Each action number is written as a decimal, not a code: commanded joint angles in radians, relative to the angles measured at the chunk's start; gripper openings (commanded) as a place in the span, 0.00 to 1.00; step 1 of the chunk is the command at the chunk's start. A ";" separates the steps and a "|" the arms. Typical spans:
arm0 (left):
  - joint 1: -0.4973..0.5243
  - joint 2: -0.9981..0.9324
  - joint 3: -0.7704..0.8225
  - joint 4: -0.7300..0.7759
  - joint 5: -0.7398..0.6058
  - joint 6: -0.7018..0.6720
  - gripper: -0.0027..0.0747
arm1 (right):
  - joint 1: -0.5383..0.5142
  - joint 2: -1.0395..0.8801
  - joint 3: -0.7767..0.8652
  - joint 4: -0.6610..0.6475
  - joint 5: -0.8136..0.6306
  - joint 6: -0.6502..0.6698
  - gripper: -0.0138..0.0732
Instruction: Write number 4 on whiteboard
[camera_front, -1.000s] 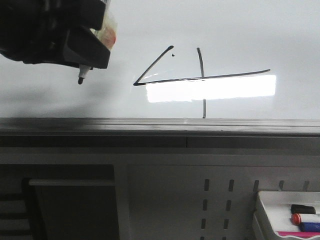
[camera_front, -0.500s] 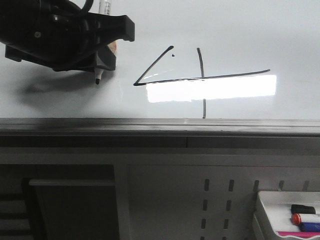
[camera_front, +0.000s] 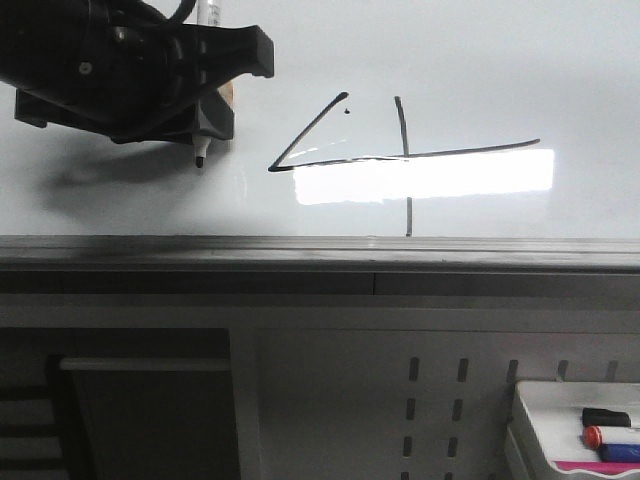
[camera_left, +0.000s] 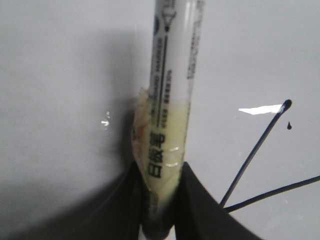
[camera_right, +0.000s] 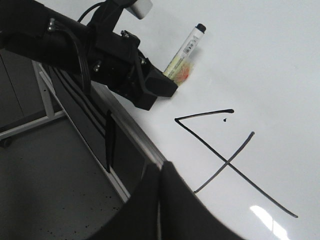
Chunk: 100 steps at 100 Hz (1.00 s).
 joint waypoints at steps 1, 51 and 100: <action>0.005 0.002 -0.022 -0.017 -0.042 -0.005 0.01 | -0.007 -0.009 -0.026 0.005 -0.066 0.004 0.08; 0.005 0.002 -0.022 -0.061 -0.041 -0.005 0.31 | -0.007 -0.009 -0.026 0.025 -0.066 0.004 0.08; 0.005 0.002 -0.022 -0.057 -0.045 -0.005 0.57 | -0.007 -0.009 -0.026 0.025 -0.066 0.004 0.08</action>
